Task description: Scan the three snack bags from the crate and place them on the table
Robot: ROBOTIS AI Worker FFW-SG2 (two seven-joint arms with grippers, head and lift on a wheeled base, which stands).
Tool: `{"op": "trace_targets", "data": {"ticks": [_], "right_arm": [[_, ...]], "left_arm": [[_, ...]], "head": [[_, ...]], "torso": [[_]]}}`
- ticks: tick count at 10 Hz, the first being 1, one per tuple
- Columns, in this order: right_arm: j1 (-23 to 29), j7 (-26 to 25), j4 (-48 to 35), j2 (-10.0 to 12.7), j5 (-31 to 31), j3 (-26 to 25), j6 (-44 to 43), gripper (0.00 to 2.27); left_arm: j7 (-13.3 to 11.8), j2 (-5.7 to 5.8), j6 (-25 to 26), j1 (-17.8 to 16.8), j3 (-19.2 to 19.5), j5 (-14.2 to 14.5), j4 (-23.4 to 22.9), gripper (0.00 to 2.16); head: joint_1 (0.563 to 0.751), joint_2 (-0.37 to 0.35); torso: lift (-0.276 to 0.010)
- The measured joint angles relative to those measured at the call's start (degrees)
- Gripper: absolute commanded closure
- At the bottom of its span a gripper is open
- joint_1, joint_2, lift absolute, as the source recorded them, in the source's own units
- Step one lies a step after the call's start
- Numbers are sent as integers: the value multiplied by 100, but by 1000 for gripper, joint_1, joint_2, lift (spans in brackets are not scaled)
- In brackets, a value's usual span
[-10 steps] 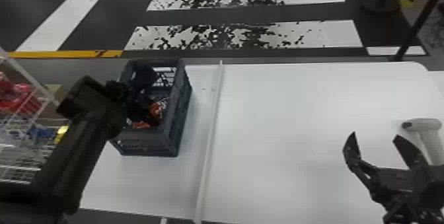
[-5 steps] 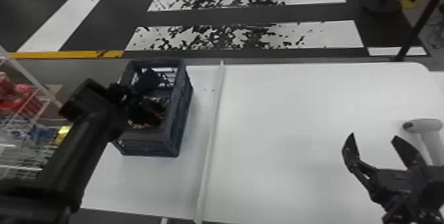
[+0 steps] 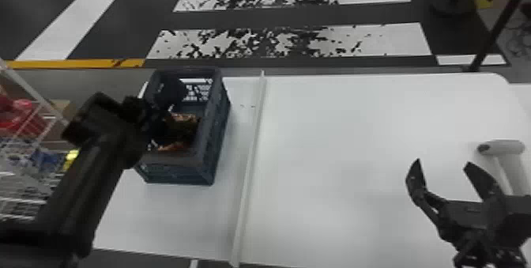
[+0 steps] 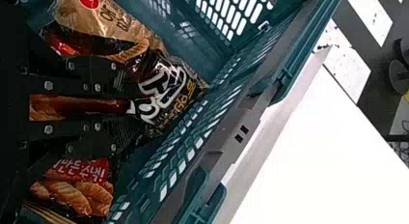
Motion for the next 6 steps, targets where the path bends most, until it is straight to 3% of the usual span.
{"op": "trace_targets", "data": {"ticks": [2,6], "right_arm": [[8,-1,-2,0,-8,0,13,80],[20,0,-29,-6,-74,-1,39,83]], "left_arm": [[-195,39,-6,137,327,60,-343,2132],[-546,209,13,445,959,536,-1031,2132]], "head": [[695,153],[695,170]], "torso": [[-62],[-62]]}}
